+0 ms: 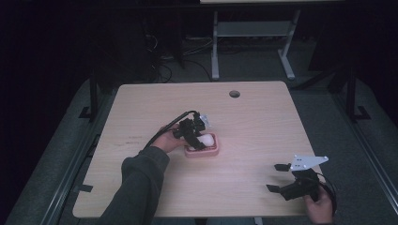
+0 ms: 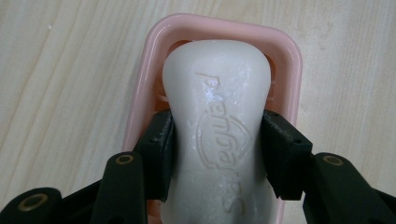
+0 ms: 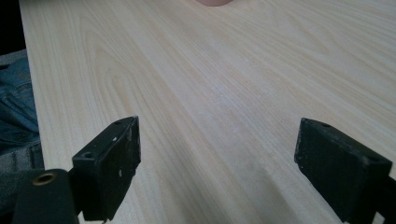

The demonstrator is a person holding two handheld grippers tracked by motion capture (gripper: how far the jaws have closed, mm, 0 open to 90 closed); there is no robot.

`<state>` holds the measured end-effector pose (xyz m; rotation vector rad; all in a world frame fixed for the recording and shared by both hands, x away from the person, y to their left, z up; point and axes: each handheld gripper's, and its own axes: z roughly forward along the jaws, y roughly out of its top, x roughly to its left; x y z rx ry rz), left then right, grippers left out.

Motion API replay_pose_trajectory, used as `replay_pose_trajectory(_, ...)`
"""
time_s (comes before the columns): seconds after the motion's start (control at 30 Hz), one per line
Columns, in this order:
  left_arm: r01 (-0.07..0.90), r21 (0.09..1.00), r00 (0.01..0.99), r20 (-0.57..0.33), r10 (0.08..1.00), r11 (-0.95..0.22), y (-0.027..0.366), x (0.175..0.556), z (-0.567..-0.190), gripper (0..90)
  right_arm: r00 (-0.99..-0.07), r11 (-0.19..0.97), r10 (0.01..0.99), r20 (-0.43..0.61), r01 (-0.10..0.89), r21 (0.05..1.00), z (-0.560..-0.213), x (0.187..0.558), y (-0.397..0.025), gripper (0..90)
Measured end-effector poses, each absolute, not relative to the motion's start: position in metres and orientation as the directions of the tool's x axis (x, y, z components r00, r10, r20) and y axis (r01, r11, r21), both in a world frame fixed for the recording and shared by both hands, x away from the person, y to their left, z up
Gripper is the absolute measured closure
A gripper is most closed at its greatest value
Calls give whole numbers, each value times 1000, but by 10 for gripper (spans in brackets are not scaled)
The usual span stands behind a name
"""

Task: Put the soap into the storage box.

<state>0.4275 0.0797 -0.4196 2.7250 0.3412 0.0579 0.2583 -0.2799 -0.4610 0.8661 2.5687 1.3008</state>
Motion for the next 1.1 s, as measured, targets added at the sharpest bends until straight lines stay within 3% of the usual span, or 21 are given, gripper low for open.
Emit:
replay_pose_trajectory(0.67,229,370,970,-13,242,-900,79,429,-423,485,-826,463,547,133,432,774,-461,258,-279,142)
replay_pose_trajectory(1.1,221,401,971,-3,239,-889,82,423,-413,414,-826,465,547,133,432,773,-461,259,-279,142)
